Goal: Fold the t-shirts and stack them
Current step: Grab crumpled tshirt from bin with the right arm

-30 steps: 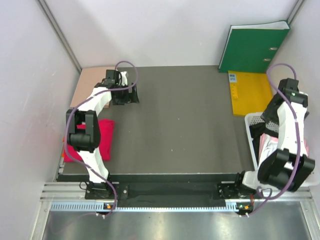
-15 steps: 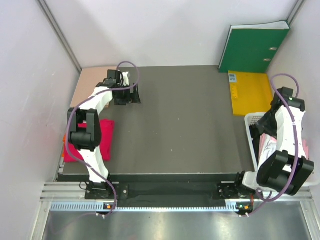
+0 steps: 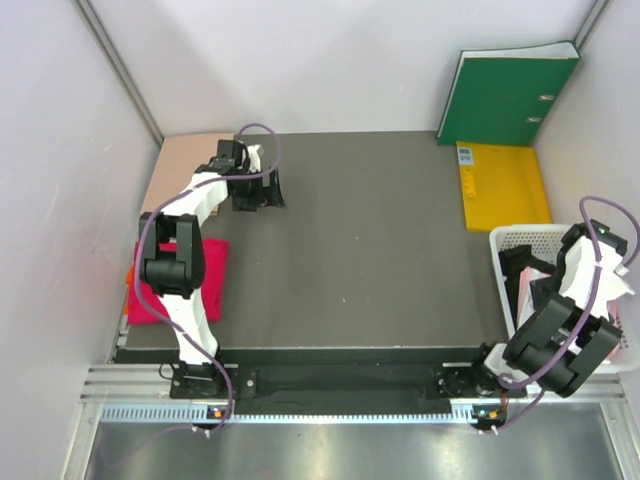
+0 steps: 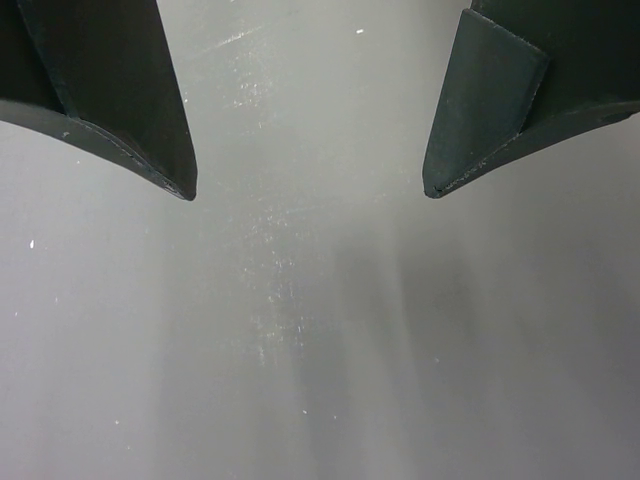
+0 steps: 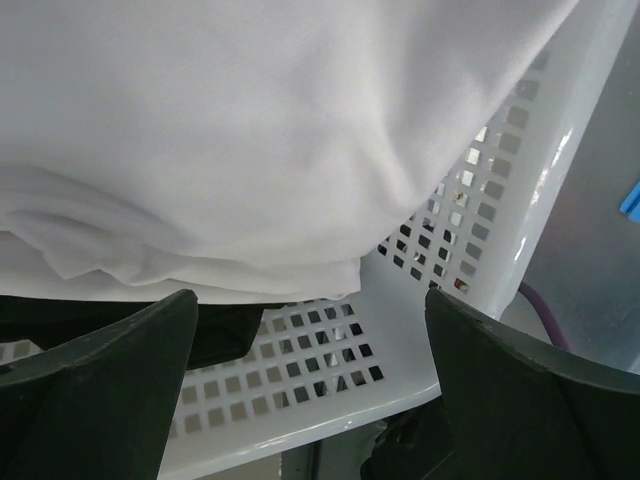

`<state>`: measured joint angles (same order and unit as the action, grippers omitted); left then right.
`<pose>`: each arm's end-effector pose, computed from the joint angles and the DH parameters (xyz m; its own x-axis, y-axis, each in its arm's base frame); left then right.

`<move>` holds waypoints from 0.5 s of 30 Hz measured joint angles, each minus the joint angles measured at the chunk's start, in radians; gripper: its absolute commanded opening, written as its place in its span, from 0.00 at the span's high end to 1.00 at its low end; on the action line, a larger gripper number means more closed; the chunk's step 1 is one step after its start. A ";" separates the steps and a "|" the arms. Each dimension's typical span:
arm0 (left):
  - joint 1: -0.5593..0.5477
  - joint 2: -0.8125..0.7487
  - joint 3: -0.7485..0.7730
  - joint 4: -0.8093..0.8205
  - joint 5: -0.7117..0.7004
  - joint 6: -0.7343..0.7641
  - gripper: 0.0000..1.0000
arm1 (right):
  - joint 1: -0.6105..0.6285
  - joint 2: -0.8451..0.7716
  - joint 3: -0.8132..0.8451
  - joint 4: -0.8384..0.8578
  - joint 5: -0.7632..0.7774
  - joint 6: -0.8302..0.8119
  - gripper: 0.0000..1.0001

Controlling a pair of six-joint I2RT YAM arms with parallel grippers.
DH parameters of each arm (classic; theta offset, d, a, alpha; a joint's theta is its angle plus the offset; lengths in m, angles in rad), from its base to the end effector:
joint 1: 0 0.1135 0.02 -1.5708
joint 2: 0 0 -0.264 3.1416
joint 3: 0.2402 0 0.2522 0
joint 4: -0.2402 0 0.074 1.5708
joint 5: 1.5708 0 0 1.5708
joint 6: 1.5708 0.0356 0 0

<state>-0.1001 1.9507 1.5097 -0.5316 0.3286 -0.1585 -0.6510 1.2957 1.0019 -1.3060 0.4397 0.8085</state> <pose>0.4224 -0.0540 0.2194 -0.8554 -0.0642 -0.5140 0.1422 0.9250 -0.3522 0.1476 -0.1315 0.2479 -0.1596 0.9443 -0.2877 0.9470 0.0641 -0.3148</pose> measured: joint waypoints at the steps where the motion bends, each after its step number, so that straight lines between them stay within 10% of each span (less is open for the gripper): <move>1: 0.000 0.003 0.002 -0.001 0.002 0.000 0.01 | 0.000 0.003 -0.001 0.004 -0.003 -0.001 0.05; 11: 0.000 0.023 0.026 -0.007 0.015 0.001 0.01 | 0.000 0.126 -0.053 0.137 -0.033 -0.011 0.15; 14: 0.000 0.023 0.033 -0.008 0.014 0.004 0.01 | 0.000 0.160 -0.066 0.171 -0.034 -0.013 0.36; 15: 0.000 0.023 0.033 -0.009 0.013 0.005 0.01 | 0.000 0.173 -0.066 0.180 -0.036 -0.014 0.62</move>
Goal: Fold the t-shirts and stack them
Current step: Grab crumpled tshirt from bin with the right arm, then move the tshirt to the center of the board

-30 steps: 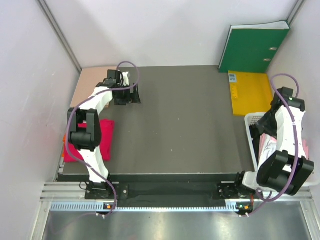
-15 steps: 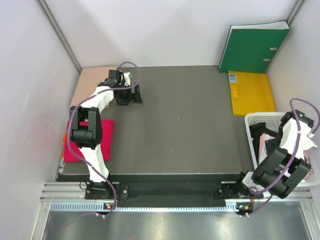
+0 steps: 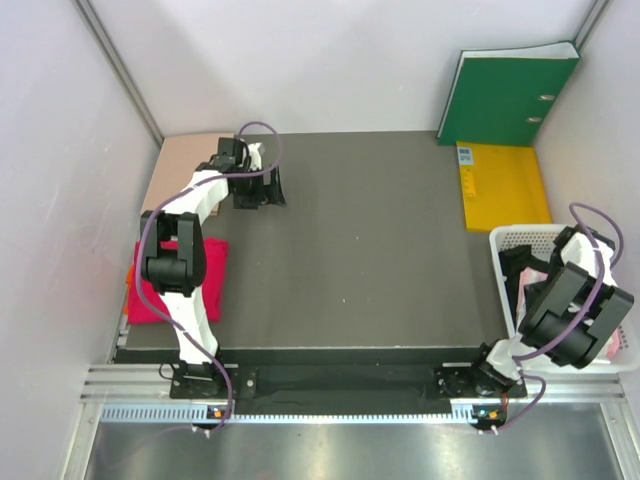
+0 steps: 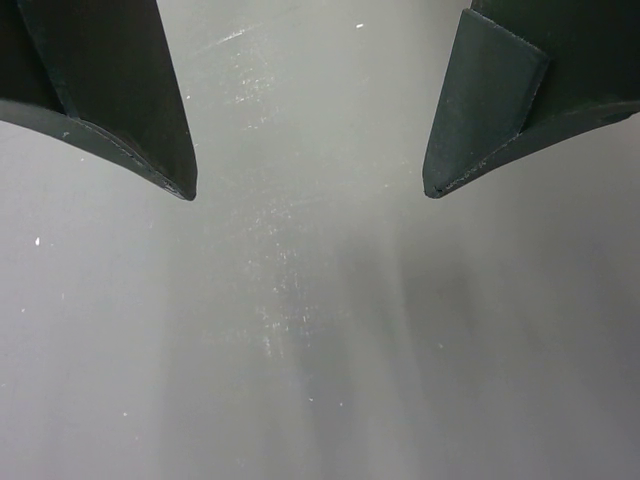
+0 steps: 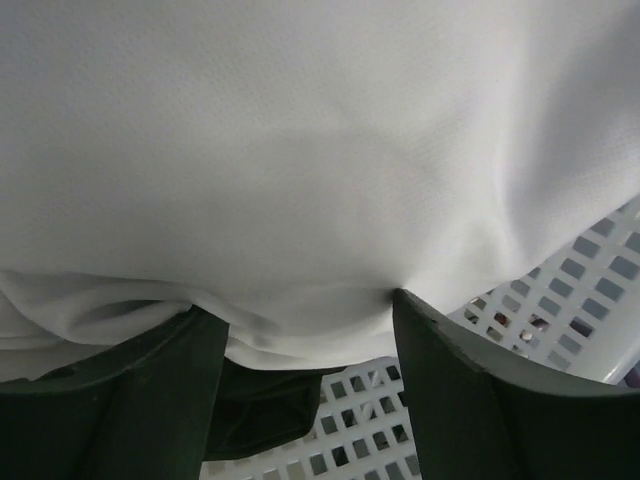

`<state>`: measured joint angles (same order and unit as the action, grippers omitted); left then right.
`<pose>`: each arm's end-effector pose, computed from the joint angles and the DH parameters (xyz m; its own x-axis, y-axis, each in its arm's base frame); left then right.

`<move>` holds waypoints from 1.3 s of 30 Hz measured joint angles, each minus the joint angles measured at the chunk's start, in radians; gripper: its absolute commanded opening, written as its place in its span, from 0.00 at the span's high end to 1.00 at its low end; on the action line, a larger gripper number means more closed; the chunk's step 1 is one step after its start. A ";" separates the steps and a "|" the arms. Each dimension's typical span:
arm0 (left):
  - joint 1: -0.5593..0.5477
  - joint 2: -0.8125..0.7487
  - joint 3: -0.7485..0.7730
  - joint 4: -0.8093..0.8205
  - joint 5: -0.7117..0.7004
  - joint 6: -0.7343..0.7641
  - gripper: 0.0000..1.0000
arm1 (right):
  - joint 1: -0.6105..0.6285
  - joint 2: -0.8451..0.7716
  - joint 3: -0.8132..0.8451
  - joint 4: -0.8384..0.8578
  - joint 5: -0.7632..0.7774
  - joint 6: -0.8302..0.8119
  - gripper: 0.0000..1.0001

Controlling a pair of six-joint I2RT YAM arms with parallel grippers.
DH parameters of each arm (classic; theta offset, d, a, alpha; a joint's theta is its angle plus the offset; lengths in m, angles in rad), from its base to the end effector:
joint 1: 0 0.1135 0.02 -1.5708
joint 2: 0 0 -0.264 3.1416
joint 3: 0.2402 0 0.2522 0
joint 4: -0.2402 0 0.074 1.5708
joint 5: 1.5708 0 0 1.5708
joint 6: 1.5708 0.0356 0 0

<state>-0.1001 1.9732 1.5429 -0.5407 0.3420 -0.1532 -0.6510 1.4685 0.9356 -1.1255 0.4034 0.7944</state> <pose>0.4284 -0.0550 0.2200 -0.8548 -0.0586 -0.5156 0.1539 0.9203 -0.3597 0.1707 -0.1476 0.1970 -0.1771 0.9598 -0.2177 0.9367 0.0966 -0.3364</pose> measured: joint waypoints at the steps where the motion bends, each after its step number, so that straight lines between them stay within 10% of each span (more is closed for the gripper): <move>1: 0.000 0.000 0.001 -0.003 -0.002 0.002 0.01 | 0.000 0.010 0.000 0.011 -0.002 -0.001 0.75; 6: 0.000 0.000 0.010 -0.014 -0.018 0.013 0.01 | 0.000 0.054 0.001 0.046 -0.001 -0.009 1.00; 16: 0.000 0.000 0.015 -0.024 -0.029 0.024 0.01 | 0.003 -0.037 0.031 0.039 -0.006 -0.044 1.00; 26: -0.013 0.000 0.024 -0.038 -0.016 0.024 0.01 | 0.109 -0.254 0.444 -0.001 0.126 -0.114 1.00; 39: -0.025 0.000 0.040 -0.038 -0.018 0.022 0.01 | 0.671 -0.120 0.888 -0.016 0.414 -0.238 1.00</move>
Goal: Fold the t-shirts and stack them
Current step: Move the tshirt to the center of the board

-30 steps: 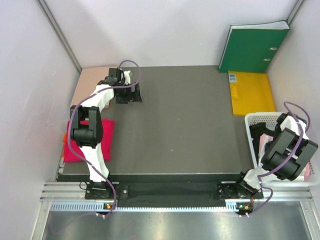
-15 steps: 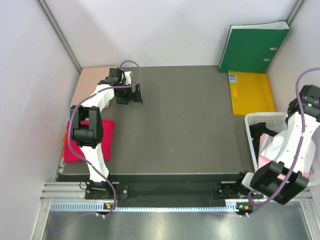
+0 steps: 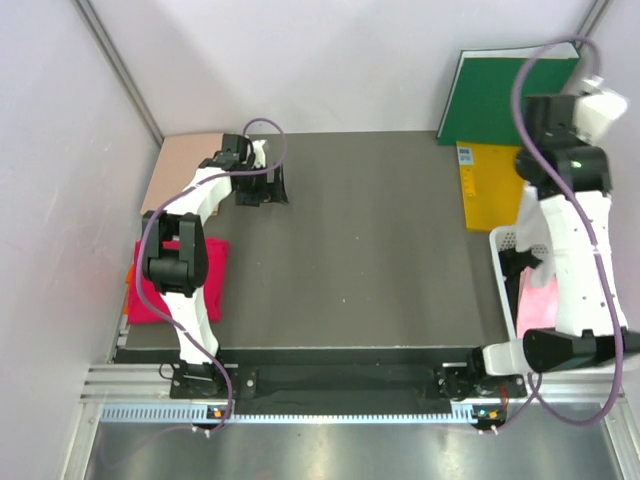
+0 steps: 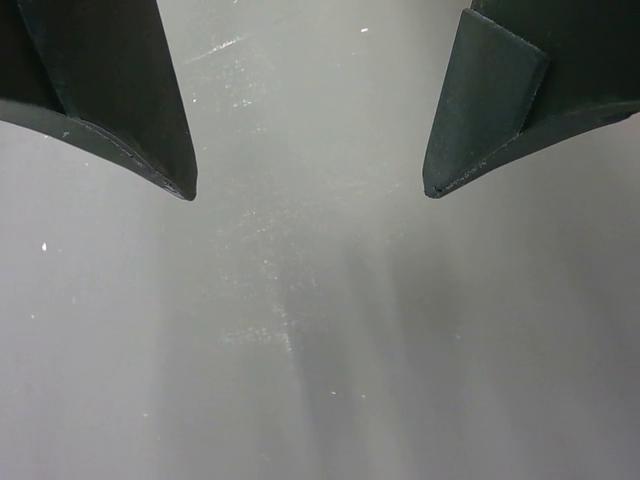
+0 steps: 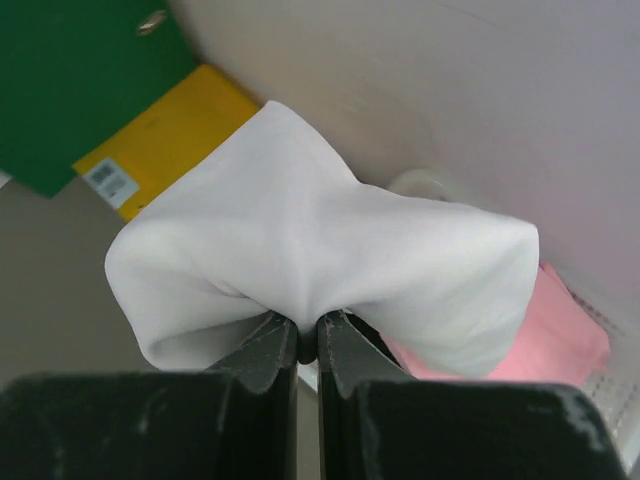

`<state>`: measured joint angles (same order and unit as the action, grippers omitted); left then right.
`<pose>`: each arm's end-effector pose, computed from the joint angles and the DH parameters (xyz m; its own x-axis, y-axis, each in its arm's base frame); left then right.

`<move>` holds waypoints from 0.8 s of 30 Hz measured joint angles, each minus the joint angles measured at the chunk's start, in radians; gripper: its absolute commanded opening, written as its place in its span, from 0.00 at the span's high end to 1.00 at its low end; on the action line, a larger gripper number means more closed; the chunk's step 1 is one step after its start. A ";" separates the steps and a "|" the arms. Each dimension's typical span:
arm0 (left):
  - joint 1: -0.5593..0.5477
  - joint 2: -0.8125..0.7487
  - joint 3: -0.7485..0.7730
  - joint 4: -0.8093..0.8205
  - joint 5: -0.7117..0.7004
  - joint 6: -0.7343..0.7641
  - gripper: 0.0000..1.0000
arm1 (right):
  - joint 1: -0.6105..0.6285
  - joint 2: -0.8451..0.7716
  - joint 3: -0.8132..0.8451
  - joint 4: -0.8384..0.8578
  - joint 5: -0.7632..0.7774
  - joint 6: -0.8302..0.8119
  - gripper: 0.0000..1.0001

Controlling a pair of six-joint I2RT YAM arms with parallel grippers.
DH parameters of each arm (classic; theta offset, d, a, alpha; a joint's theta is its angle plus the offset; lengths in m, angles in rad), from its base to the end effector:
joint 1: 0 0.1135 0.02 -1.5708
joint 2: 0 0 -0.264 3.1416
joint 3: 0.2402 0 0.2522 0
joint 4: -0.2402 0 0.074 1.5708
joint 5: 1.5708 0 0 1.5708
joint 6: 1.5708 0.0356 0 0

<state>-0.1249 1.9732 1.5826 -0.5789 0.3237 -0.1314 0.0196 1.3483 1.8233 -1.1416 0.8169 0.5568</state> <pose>0.4289 -0.0653 0.2298 -0.8500 -0.0185 -0.5265 0.1869 0.9238 -0.3342 0.2299 -0.0215 0.4756 -0.2292 0.3573 -0.9054 0.8016 0.5969 0.0327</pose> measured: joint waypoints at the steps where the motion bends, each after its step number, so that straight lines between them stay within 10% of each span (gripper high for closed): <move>1: 0.000 0.000 0.000 0.000 -0.006 -0.002 0.01 | 0.041 0.024 0.022 0.010 0.010 -0.023 1.00; 14: 0.063 -0.024 0.043 0.020 -0.077 -0.058 0.01 | 0.749 0.617 0.506 0.156 -0.055 -0.409 1.00; 24: 0.063 -0.028 0.044 0.018 -0.096 -0.057 0.01 | 0.701 0.439 0.242 0.270 -0.268 -0.350 0.95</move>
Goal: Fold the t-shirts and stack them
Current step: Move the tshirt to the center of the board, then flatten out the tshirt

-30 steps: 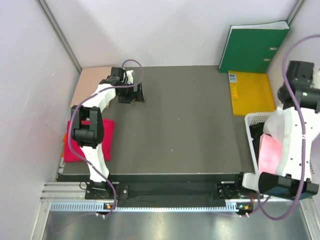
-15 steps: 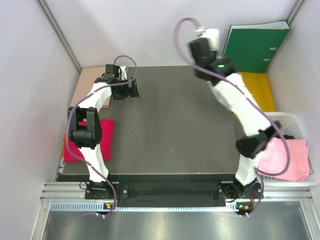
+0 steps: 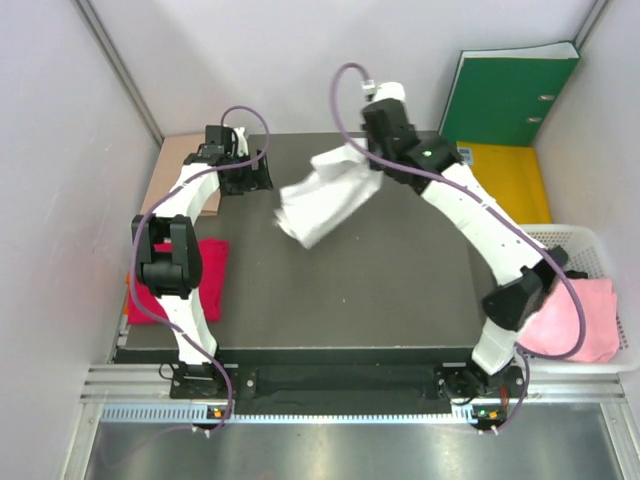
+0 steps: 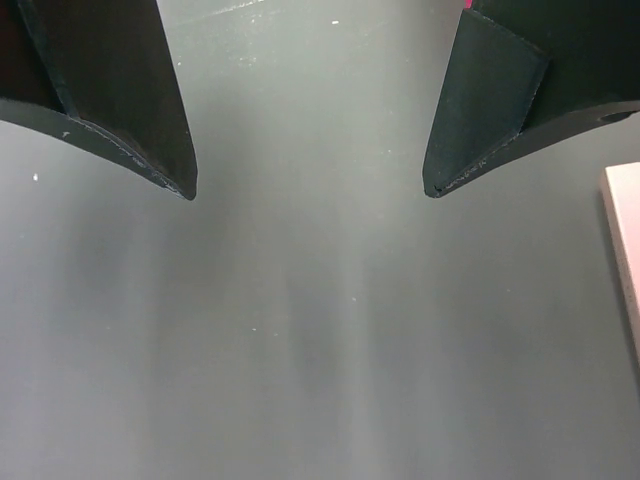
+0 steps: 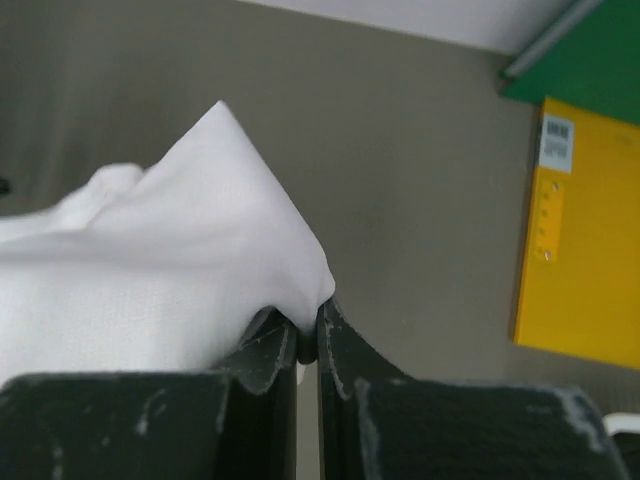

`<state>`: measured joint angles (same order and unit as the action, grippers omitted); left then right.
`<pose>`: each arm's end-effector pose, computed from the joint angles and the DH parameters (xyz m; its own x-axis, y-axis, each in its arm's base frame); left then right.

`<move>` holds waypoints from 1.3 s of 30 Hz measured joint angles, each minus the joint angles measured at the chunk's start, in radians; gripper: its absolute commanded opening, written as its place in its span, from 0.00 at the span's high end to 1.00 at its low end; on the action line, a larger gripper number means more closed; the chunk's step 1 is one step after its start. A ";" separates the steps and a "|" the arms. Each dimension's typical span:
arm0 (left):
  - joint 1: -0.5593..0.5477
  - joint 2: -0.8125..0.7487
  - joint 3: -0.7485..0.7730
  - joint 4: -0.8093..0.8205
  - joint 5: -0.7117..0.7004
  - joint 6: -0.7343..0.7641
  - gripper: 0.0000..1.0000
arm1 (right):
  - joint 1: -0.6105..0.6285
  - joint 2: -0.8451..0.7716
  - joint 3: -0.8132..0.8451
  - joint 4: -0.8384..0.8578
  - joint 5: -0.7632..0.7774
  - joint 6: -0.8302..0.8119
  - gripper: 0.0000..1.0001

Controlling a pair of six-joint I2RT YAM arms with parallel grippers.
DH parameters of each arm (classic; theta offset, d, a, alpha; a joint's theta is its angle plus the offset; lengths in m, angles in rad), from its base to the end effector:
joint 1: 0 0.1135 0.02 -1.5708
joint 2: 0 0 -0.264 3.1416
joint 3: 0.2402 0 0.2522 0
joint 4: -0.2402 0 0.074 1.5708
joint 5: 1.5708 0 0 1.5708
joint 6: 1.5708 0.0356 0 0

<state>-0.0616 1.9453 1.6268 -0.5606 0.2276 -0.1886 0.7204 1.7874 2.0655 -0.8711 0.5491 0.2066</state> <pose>0.4360 -0.0349 0.2558 -0.7932 -0.1341 -0.5940 0.0559 0.9553 -0.2903 0.2996 0.2383 0.4379 -0.4598 -0.1707 -0.8715 -0.1462 0.9825 -0.1154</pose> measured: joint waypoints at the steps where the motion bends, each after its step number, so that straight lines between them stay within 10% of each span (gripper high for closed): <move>1: 0.000 0.000 0.000 0.000 0.004 0.000 0.01 | -0.041 -0.037 -0.069 0.026 -0.019 0.018 0.81; 3: 0.000 0.000 0.000 0.000 0.019 0.000 0.01 | -0.141 -0.101 -0.215 0.067 -0.049 0.056 0.73; 6: -0.008 0.000 0.000 -0.001 0.045 0.000 0.01 | -0.279 -0.121 -0.383 0.087 -0.054 0.105 0.01; 24: -0.452 0.300 0.306 -0.098 0.355 0.065 0.01 | -0.339 -0.005 -0.473 -0.014 -0.005 0.210 0.00; 34: -0.411 0.355 0.251 -0.153 0.413 0.053 0.46 | -0.376 -0.004 -0.473 -0.012 -0.029 0.222 0.00; 39: -0.420 0.386 0.241 -0.168 0.458 0.048 0.47 | -0.384 0.003 -0.473 -0.017 -0.030 0.233 0.00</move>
<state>-0.4816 2.3314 1.8683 -0.7284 0.6853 -0.1406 0.3367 1.7901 1.5929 -0.8883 0.5190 0.4400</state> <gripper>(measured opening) 0.518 0.993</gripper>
